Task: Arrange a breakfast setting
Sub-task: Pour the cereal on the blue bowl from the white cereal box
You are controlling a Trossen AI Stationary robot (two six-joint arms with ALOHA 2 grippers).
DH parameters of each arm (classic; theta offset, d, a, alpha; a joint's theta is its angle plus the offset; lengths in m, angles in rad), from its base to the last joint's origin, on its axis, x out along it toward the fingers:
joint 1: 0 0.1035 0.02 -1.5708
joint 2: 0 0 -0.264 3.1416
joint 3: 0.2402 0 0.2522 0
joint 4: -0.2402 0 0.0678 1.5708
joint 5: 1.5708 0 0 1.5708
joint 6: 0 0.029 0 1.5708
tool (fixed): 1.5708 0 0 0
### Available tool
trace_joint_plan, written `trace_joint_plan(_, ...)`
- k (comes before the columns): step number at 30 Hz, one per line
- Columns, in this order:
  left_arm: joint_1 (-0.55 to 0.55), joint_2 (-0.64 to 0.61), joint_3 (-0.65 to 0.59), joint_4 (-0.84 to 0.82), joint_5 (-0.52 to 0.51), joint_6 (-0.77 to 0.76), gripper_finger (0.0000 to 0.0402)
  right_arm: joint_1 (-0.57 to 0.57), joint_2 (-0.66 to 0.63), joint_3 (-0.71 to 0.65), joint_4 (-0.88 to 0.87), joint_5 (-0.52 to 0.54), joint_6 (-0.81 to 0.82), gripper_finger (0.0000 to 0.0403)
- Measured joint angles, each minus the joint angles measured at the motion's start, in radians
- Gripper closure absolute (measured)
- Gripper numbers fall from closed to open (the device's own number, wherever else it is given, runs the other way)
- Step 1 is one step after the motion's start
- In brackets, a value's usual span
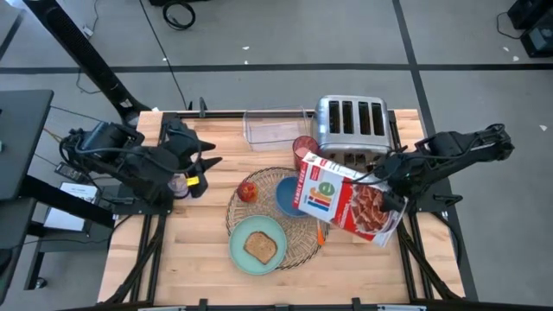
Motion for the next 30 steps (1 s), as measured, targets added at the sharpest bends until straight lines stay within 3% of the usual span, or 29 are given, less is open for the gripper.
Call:
trace_joint_plan(17,0.000,-0.003,0.000,-0.051,0.000,0.020,0.0230,-0.003,-0.001,0.001,0.105,-0.077,0.214,0.0175)
trace_joint_plan(30,0.000,-0.003,0.000,-0.051,0.000,0.029,0.0230,-0.003,-0.001,0.001,0.157,-0.097,0.277,0.0188)
